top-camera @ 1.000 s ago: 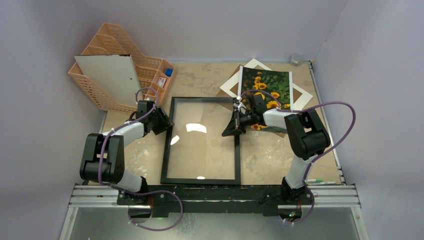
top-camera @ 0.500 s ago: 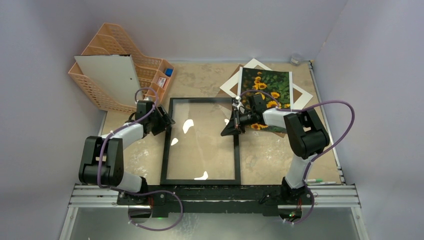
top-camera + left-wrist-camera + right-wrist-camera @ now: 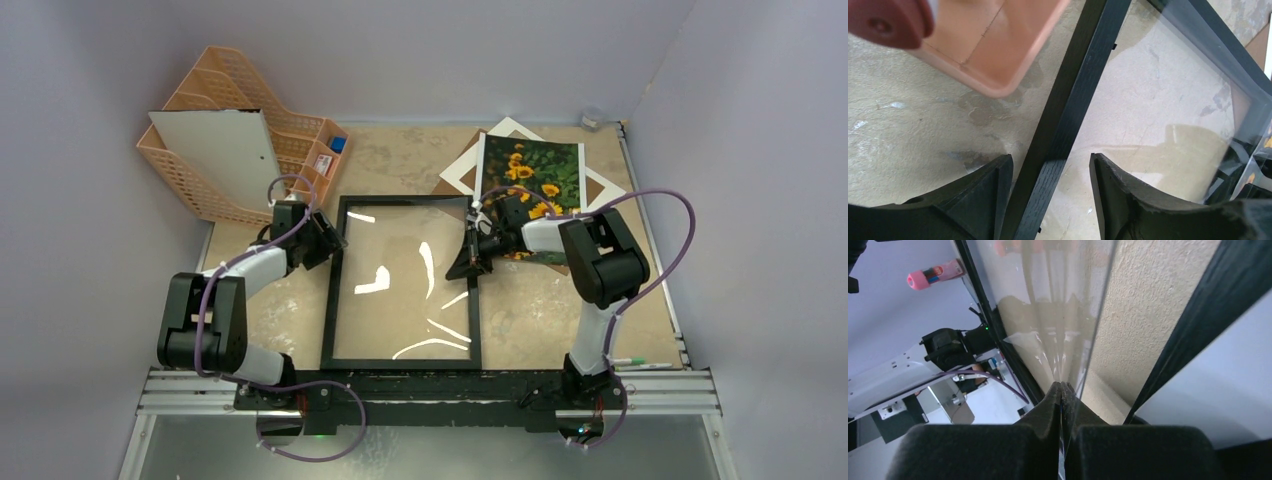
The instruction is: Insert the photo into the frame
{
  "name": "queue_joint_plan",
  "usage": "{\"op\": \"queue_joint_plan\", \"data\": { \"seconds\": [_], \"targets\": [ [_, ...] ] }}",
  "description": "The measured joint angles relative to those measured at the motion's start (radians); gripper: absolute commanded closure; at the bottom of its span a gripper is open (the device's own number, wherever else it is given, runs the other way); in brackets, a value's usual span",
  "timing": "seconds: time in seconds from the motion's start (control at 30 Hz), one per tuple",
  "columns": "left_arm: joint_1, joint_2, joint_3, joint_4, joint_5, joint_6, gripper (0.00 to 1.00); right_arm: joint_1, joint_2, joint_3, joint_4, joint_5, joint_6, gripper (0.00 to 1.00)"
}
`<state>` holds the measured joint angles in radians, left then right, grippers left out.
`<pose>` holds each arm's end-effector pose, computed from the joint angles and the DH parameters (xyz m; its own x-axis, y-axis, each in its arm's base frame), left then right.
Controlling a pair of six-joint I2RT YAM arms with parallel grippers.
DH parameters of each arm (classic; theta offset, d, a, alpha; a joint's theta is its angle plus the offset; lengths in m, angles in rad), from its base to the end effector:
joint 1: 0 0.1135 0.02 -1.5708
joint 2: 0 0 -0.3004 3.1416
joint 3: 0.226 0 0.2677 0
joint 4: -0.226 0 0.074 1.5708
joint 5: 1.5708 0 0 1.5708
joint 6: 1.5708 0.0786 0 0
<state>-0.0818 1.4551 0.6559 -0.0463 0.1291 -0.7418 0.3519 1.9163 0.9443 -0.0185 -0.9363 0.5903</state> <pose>0.3092 -0.0355 0.1530 -0.6621 -0.6180 -0.4240 -0.3814 0.7648 -0.5192 0.3391 0.1919 0.1136 -0.9966 -0.0145 -0.0806 -0.0771 0.4963 0.8647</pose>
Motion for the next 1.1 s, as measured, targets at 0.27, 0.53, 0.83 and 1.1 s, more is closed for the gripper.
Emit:
{"op": "queue_joint_plan", "data": {
  "seconds": [0.27, 0.53, 0.83, 1.1],
  "targets": [
    [0.000, 0.027, 0.006, 0.011, -0.011, -0.001, 0.42, 0.009, 0.013, 0.016, -0.018, 0.025, -0.046, 1.00],
    [0.000, 0.040, 0.016, 0.015, -0.018, -0.003, 0.44, 0.044, 0.041, 0.058, -0.026, 0.041, -0.052, 1.00],
    [-0.006, 0.043, 0.021, 0.009, -0.033, -0.002, 0.44, 0.069, 0.007, 0.084, -0.098, 0.098, -0.055, 0.58],
    [-0.006, 0.043, 0.033, -0.017, -0.039, -0.002, 0.39, 0.080, -0.052, 0.084, -0.104, 0.167, -0.053, 0.46]
  ]
}}
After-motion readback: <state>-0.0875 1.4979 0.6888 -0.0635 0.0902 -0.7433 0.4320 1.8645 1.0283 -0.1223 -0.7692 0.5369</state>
